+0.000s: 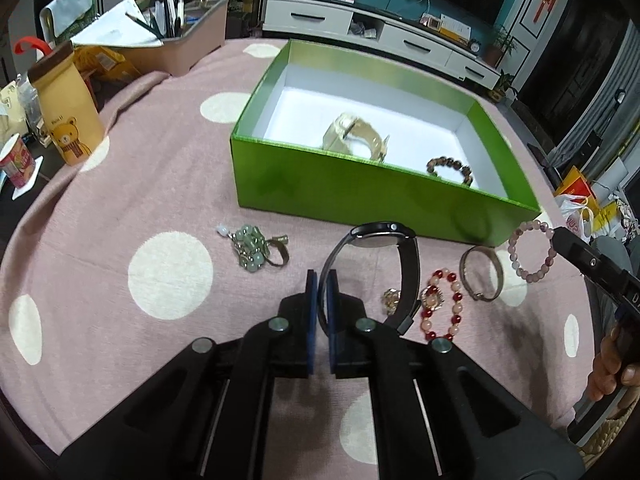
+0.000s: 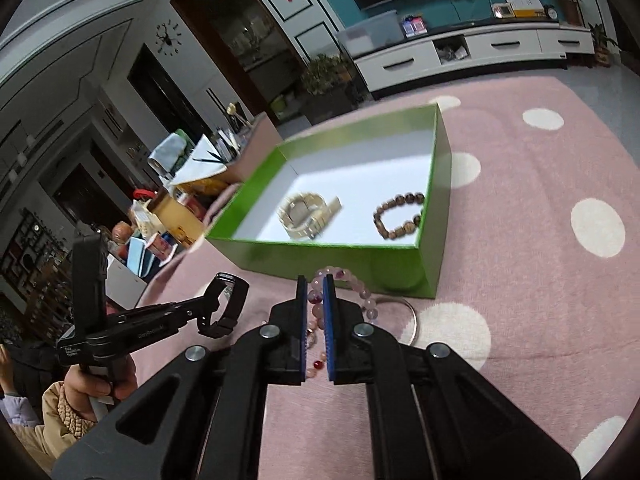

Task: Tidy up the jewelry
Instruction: 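Grasp the black watch with the left gripper while the right gripper grasps the pink bead bracelet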

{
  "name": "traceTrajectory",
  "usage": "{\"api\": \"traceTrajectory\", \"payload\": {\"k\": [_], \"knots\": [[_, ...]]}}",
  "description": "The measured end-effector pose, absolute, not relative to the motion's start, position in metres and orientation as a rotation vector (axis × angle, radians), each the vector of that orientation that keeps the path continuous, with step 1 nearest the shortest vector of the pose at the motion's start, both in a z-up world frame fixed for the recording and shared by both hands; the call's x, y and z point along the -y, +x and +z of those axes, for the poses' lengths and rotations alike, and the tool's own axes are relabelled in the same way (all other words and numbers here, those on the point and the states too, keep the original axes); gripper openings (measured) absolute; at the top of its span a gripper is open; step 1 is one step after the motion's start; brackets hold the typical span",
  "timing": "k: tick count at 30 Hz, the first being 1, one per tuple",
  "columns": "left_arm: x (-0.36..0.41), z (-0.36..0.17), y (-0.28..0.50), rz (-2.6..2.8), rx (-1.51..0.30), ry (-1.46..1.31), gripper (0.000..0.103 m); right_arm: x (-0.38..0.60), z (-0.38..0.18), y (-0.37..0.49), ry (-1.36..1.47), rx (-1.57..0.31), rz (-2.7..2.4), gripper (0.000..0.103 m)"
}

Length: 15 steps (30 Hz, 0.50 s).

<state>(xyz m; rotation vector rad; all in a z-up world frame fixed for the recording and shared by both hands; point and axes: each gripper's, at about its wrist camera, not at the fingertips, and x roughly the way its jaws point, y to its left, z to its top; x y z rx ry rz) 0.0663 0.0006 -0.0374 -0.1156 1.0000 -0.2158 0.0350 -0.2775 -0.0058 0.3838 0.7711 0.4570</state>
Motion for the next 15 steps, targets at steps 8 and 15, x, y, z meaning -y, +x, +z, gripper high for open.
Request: {"api": "traceTrajectory", "payload": {"k": [8,15], "knots": [[-0.001,-0.011,0.071,-0.22,-0.953,-0.107,0.004,0.273,0.019,0.033,0.368,-0.715,0.48,0.007],[0.002,0.015,0.088,-0.215,-0.909,-0.089,0.004,0.272,0.032,0.043,0.364,-0.684,0.485,0.007]]}}
